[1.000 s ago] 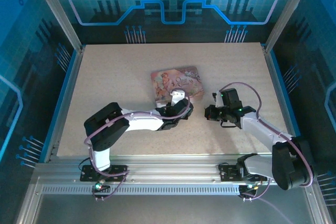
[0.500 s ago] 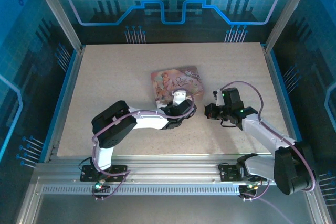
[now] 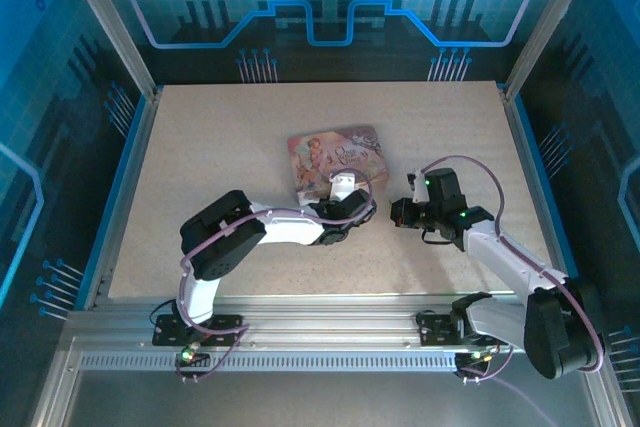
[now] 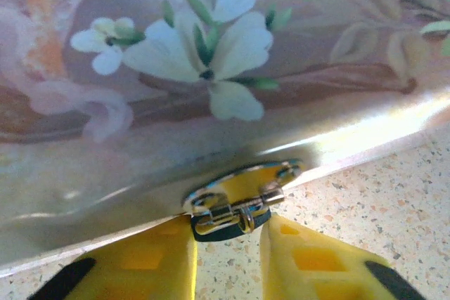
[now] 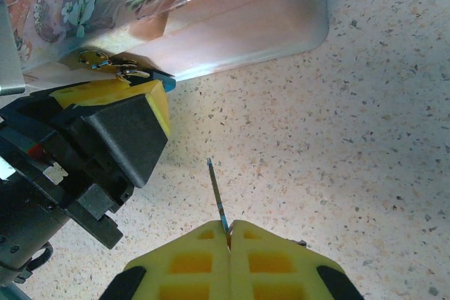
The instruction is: Unlock the padlock with the key
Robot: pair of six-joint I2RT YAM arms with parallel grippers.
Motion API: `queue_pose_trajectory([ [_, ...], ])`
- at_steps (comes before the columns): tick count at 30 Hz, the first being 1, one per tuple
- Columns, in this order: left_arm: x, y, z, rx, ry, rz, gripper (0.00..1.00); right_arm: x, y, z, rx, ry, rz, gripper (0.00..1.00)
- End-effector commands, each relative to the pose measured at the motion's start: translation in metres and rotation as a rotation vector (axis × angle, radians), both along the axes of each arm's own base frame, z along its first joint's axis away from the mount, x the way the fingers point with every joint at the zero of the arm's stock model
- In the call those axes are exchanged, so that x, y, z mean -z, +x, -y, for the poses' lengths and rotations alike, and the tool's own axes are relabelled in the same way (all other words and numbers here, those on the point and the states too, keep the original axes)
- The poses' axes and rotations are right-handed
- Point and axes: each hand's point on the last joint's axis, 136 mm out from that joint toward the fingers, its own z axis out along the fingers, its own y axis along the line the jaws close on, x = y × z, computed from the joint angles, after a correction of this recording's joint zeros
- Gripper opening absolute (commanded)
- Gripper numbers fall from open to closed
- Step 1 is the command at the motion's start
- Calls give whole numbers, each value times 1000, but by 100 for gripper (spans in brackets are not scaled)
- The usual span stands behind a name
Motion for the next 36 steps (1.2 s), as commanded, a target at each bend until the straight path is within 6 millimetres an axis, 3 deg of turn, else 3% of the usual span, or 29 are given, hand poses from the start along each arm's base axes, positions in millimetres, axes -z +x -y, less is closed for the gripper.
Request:
queue_pose_trajectory([
  [1, -8, 0, -8, -28, 21, -3, 22, 0, -5, -3, -6, 9, -2, 0],
  [21, -37, -14, -1, 116, -186, -163, 10, 7, -10, -12, -35, 34, -21, 0],
  [27, -29, -13, -2, 142, -234, -157, 29, 13, -12, -18, -44, 20, -35, 0],
  [31, -18, -10, 2, 131, -248, -164, 48, 15, -12, -22, -46, 8, -43, 0],
  [36, -13, 2, 4, 92, -228, -141, 54, 15, -13, -25, -44, -2, -40, 0],
])
